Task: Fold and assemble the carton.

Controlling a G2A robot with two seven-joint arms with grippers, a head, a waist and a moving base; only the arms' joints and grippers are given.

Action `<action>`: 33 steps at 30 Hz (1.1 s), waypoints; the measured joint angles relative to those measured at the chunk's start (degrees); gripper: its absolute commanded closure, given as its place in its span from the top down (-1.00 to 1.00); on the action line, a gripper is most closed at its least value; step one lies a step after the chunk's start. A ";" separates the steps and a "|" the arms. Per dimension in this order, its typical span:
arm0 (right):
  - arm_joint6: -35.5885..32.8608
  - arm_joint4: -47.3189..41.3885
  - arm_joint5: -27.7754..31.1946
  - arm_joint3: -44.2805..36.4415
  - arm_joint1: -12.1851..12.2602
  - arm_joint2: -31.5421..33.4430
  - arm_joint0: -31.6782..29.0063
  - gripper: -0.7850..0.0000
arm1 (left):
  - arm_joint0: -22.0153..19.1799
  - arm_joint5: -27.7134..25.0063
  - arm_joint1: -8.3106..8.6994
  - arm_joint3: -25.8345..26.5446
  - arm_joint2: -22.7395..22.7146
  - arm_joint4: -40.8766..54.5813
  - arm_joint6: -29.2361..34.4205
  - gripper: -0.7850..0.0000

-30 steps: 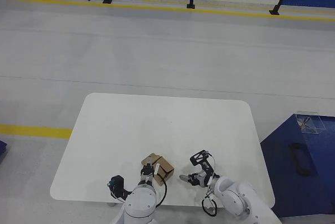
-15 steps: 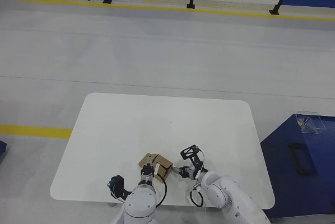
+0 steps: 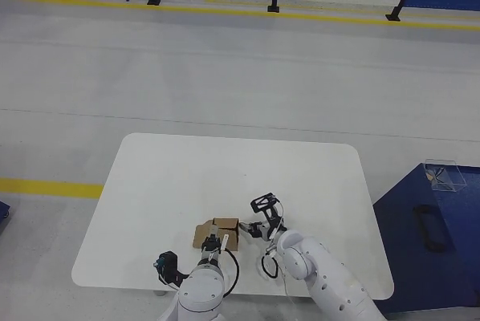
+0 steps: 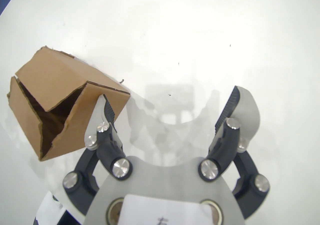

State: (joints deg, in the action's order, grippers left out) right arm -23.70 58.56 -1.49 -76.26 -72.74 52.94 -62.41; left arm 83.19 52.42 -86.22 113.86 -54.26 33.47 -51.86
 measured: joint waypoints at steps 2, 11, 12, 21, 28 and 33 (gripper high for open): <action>1.37 -0.47 0.61 1.28 -0.32 -0.22 0.77 1.00 | 0.00 0.00 0.00 0.00 0.00 0.00 0.00 1.00; 5.90 -4.55 0.79 3.88 -0.91 1.06 1.12 1.00 | 0.00 0.00 0.00 0.00 0.00 0.00 0.00 1.00; 5.89 -4.52 0.79 3.87 -0.91 1.06 1.12 1.00 | 0.00 0.00 0.00 0.00 0.00 0.00 0.00 1.00; 6.94 -4.55 2.10 2.06 -0.79 1.18 0.07 1.00 | -0.15 -1.80 0.10 0.31 -0.33 -1.45 1.40 1.00; 13.01 3.73 -0.41 -9.95 0.40 3.48 -7.34 1.00 | 4.25 -20.98 2.26 1.92 -0.93 -14.06 18.09 1.00; 13.04 5.70 -5.65 -13.00 0.18 3.76 -9.42 1.00 | 7.77 -30.29 3.25 1.04 -2.24 -19.73 25.62 1.00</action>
State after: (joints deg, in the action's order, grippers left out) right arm -10.66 64.26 -7.14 -89.26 -72.56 56.69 -71.83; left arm 90.96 22.13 -82.97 114.89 -56.50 13.73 -26.24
